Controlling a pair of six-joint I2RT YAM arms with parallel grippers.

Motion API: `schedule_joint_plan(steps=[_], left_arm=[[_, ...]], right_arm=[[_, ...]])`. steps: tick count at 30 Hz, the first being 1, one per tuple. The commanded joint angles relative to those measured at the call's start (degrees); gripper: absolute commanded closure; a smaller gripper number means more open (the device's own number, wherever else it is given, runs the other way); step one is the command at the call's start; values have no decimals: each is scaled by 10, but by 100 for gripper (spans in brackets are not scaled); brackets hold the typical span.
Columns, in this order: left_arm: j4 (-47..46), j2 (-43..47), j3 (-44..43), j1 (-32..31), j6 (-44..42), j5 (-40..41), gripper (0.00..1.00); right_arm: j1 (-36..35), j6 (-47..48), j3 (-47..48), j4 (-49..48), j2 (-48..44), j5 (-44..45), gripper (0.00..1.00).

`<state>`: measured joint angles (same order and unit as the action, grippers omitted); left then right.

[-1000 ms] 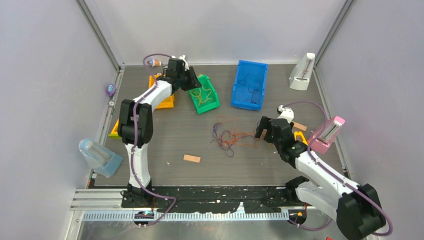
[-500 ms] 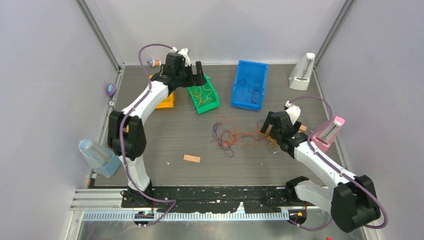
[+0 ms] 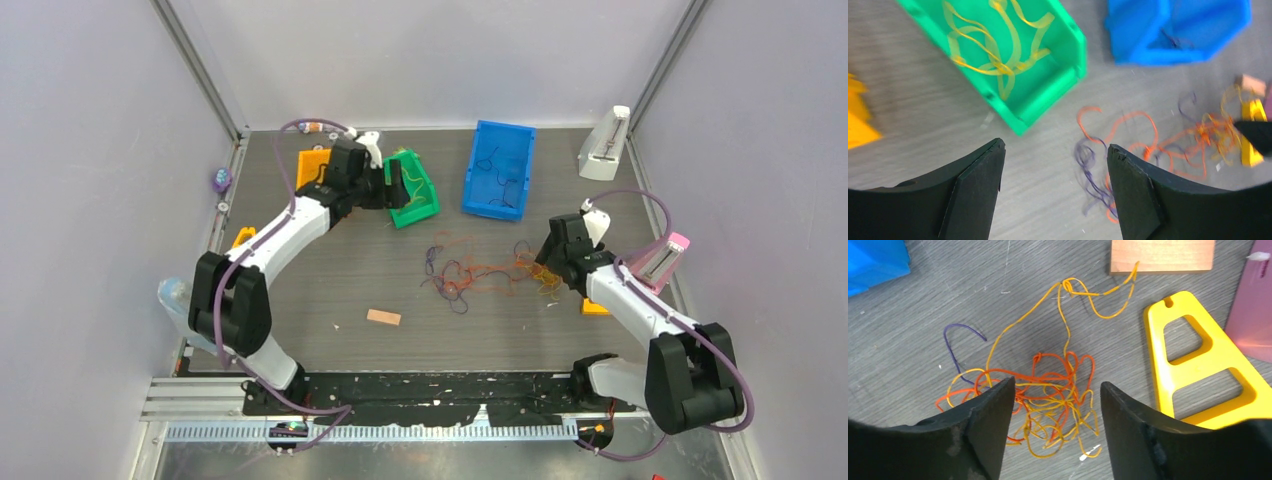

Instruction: Untangle the cables

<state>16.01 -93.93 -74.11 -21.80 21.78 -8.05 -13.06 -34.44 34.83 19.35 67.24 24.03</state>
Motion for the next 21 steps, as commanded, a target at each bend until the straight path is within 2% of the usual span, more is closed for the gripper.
schedule_joint_plan(steps=[1,3,4,6,8,10,13,14,16,17,18,19,21], left_arm=[[-72,59,40,-68,-30,-57,23],[-80,64,52,-98,-53,-77,22],[-82,65,57,-112,-65,-85,21],[-79,61,62,-134,-82,-101,18],[-67,52,62,-149,-95,-109,15],[-51,41,58,-161,-109,-114,14],[-24,19,44,-176,-120,-105,15],[-12,7,34,-179,-118,-99,16],[9,-26,8,-182,-109,-98,20],[15,-42,-4,-182,-102,-102,23],[20,-56,-17,-182,-95,-105,25],[24,-71,-30,-183,-86,-107,26],[25,-98,-51,-184,-73,-115,28]], right_arm=[[6,-17,34,-5,29,-26,45],[6,-16,34,-12,39,-55,62],[6,-12,30,-17,42,-89,75],[6,-8,18,-35,40,-149,88],[6,-3,9,-48,31,-206,94],[5,1,-1,-58,15,-253,95],[5,9,-2,-36,-16,-252,94],[5,15,0,-27,-32,-225,91],[6,25,2,-12,-53,-195,76],[6,33,2,-8,-63,-189,54],[6,38,3,-7,-67,-181,39],[6,47,4,-4,-72,-181,17],[5,59,6,-3,-76,-182,7]])
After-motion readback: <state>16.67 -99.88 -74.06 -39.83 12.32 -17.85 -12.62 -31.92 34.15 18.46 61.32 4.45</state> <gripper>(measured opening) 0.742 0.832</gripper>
